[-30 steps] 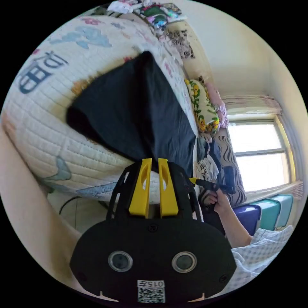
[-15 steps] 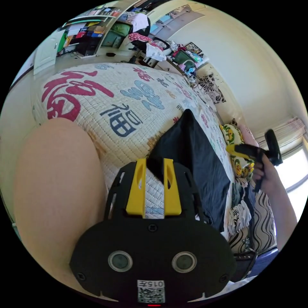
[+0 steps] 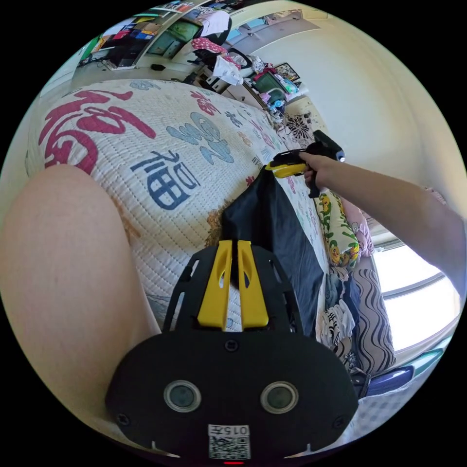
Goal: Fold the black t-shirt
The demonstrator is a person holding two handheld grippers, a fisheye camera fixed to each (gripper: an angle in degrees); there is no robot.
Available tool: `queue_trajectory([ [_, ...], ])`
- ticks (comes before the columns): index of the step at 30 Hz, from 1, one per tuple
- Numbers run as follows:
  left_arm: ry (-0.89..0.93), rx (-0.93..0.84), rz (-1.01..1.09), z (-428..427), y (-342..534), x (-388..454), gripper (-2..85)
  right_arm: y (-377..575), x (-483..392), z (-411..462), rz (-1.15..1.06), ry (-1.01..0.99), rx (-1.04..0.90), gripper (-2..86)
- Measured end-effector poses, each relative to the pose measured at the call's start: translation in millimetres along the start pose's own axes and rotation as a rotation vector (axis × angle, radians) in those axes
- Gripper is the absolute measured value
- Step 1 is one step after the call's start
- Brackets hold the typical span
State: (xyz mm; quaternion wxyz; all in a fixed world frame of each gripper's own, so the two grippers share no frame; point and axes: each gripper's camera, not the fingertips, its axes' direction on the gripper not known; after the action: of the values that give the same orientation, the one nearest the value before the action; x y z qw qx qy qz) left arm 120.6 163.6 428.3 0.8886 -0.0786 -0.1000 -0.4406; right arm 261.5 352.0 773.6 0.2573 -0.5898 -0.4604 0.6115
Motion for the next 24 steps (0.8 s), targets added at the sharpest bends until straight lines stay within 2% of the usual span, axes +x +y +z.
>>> queue_trajectory([
  [7,0.07,0.027,-0.014,-20.8,9.6,8.6,-0.5,1.4,-11.1,-10.6,-0.072,0.136,-0.004,2.6],
  [10,0.178,0.023,-0.039,-40.6,11.8,10.0,-0.5,16.5,-7.3,-39.0,-0.128,0.097,0.044,1.6],
  [14,0.177,0.053,0.057,-69.5,28.8,33.0,-0.5,53.9,14.2,-99.1,-0.216,-0.077,0.136,1.1],
  [16,0.106,0.066,0.172,-88.4,36.4,57.5,-0.5,75.6,33.4,-128.8,-0.231,-0.188,0.193,1.1],
  [20,0.097,0.074,0.417,-101.1,58.1,112.4,-0.5,133.2,104.3,-185.9,-0.206,-0.329,0.312,1.1],
  [24,0.098,0.026,0.796,-81.4,104.4,212.2,-0.4,199.4,212.3,-215.9,-0.109,-0.494,0.391,1.1],
])
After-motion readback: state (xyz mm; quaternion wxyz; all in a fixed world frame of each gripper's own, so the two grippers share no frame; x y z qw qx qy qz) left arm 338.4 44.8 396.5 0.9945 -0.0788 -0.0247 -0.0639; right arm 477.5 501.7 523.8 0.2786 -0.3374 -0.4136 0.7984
